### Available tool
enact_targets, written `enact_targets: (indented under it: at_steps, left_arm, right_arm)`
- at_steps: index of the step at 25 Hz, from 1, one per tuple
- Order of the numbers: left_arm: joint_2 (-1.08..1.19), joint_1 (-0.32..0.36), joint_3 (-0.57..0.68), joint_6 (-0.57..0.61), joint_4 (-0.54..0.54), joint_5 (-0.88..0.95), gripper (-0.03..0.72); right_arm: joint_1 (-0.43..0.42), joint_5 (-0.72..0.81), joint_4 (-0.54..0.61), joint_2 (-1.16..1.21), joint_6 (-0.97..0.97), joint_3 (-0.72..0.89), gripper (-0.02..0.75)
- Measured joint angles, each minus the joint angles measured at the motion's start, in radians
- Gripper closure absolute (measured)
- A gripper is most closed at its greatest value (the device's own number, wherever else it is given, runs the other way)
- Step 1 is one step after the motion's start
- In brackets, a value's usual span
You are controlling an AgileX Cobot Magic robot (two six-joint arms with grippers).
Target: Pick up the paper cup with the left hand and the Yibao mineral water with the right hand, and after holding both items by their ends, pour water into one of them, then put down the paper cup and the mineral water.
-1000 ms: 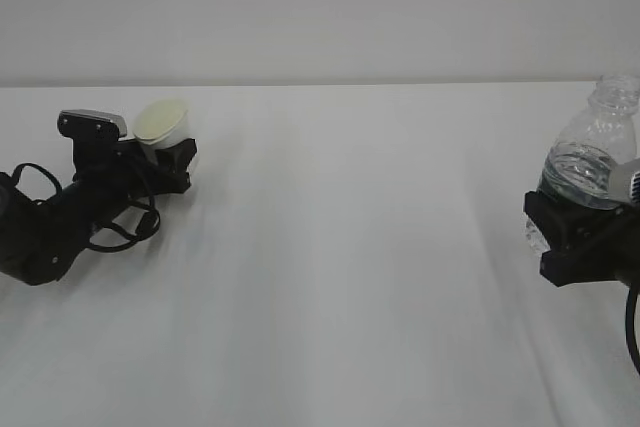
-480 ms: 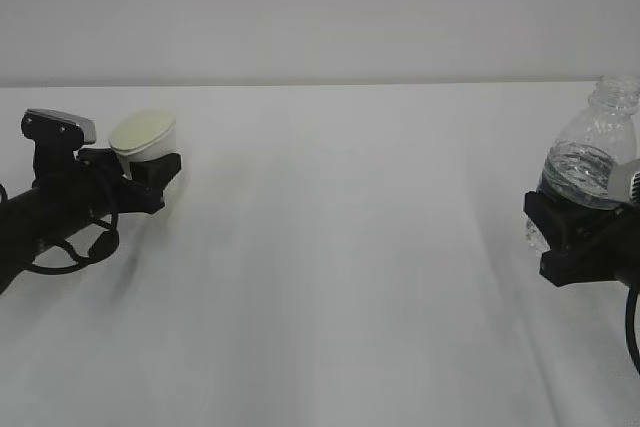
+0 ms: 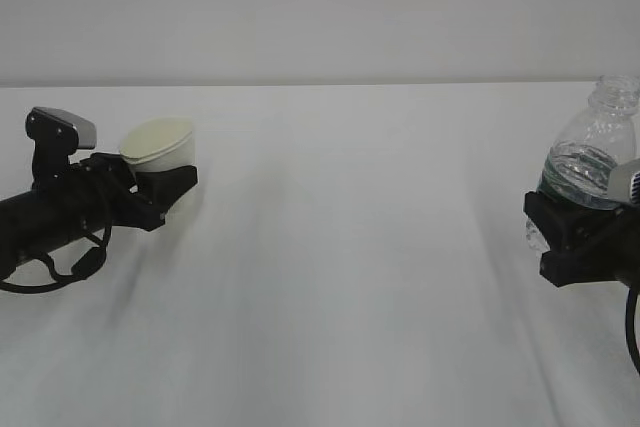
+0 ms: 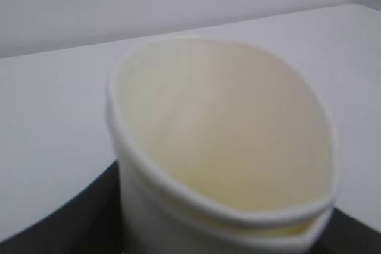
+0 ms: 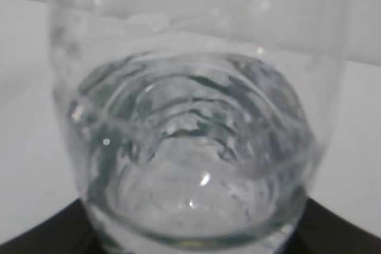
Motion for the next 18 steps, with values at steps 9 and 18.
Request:
enact_targets:
  at_steps: [9,18]
  left_arm:
    - [0.000,0.000,0.000,-0.062,0.259,0.002,0.237]
    - [-0.001,0.000,0.000,-0.079,0.326,0.004,0.240]
  right_arm:
    - [0.000,0.001,0.000,0.000,0.000,0.000,0.332]
    - [0.000,0.001,0.000,0.000,0.000,0.000,0.332]
